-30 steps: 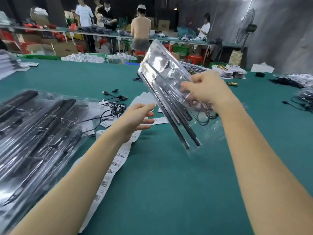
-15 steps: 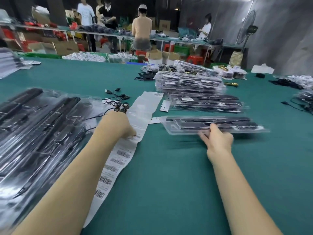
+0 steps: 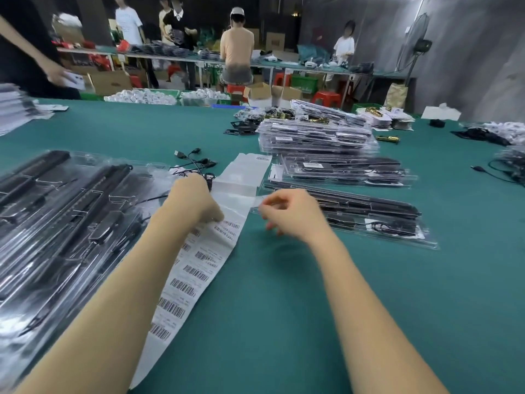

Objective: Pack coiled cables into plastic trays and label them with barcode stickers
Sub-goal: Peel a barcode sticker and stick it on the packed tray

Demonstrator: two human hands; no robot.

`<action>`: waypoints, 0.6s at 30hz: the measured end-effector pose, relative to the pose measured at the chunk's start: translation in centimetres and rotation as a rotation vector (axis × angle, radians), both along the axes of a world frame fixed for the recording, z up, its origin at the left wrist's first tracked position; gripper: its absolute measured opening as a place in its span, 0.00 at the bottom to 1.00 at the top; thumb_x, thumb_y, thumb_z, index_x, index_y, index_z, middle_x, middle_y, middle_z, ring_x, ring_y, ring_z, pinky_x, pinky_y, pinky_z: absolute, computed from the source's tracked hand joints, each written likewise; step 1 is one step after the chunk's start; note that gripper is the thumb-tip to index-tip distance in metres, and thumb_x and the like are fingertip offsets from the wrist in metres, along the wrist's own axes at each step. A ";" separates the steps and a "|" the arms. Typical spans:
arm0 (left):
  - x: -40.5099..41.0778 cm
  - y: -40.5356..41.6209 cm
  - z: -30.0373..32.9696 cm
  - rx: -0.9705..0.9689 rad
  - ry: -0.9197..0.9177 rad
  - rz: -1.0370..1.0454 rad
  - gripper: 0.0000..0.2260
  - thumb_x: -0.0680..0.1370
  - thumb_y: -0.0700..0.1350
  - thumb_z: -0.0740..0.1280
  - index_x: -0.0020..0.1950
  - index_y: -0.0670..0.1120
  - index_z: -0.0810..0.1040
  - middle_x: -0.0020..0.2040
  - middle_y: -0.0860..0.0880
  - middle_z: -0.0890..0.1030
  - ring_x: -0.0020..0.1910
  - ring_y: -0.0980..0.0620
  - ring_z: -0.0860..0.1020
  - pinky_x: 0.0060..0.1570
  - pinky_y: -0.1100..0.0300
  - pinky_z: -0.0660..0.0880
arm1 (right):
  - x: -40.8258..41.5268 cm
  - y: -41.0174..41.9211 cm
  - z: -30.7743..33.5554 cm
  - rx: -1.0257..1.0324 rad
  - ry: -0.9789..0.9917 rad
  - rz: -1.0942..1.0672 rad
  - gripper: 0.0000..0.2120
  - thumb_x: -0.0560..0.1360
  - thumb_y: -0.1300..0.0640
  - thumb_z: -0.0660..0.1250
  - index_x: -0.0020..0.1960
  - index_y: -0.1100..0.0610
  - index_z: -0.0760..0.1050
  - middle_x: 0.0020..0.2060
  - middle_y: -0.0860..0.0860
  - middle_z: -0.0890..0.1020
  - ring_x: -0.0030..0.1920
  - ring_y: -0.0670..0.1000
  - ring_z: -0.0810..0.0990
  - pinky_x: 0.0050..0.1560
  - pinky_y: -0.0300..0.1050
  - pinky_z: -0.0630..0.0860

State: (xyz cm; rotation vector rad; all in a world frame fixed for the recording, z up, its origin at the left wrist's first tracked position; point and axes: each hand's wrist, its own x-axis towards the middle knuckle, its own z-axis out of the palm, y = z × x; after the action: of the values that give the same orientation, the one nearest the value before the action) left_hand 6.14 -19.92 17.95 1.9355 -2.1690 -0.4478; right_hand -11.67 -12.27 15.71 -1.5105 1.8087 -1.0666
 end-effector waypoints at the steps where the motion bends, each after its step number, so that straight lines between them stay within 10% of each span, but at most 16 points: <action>1: 0.3 -0.4 -0.1 -0.003 0.080 0.013 0.17 0.68 0.43 0.77 0.34 0.44 0.67 0.30 0.48 0.72 0.28 0.53 0.70 0.23 0.62 0.65 | 0.9 -0.7 -0.4 -0.027 0.028 0.045 0.02 0.74 0.57 0.72 0.45 0.52 0.83 0.39 0.48 0.86 0.36 0.48 0.85 0.41 0.40 0.80; 4: 1.2 -1.3 -0.7 0.102 0.383 0.059 0.13 0.70 0.43 0.77 0.36 0.46 0.73 0.34 0.48 0.79 0.31 0.52 0.76 0.30 0.61 0.72 | 2.4 -2.0 -1.7 -0.074 0.097 0.128 0.08 0.74 0.57 0.73 0.53 0.53 0.83 0.45 0.45 0.84 0.39 0.38 0.79 0.39 0.23 0.72; 9: 2.2 -1.9 -1.2 0.422 0.823 0.047 0.05 0.78 0.38 0.70 0.54 0.42 0.81 0.44 0.41 0.86 0.42 0.43 0.83 0.54 0.42 0.80 | 2.3 -2.8 -3.2 -0.089 0.095 0.150 0.11 0.74 0.54 0.75 0.56 0.52 0.83 0.50 0.45 0.85 0.41 0.36 0.79 0.40 0.23 0.71; 18: 2.3 -2.3 -1.9 0.522 0.951 -0.016 0.06 0.84 0.41 0.61 0.57 0.49 0.74 0.44 0.42 0.83 0.38 0.46 0.81 0.44 0.50 0.79 | 2.7 -3.3 -3.9 -0.219 0.143 0.150 0.13 0.73 0.56 0.75 0.58 0.52 0.83 0.52 0.46 0.85 0.49 0.47 0.80 0.50 0.36 0.74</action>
State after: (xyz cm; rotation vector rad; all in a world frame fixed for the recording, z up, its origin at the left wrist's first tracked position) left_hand 8.43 -22.25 16.06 1.3896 -1.4957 -1.6548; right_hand -8.99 -15.58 11.79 -1.8633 1.6825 -1.1370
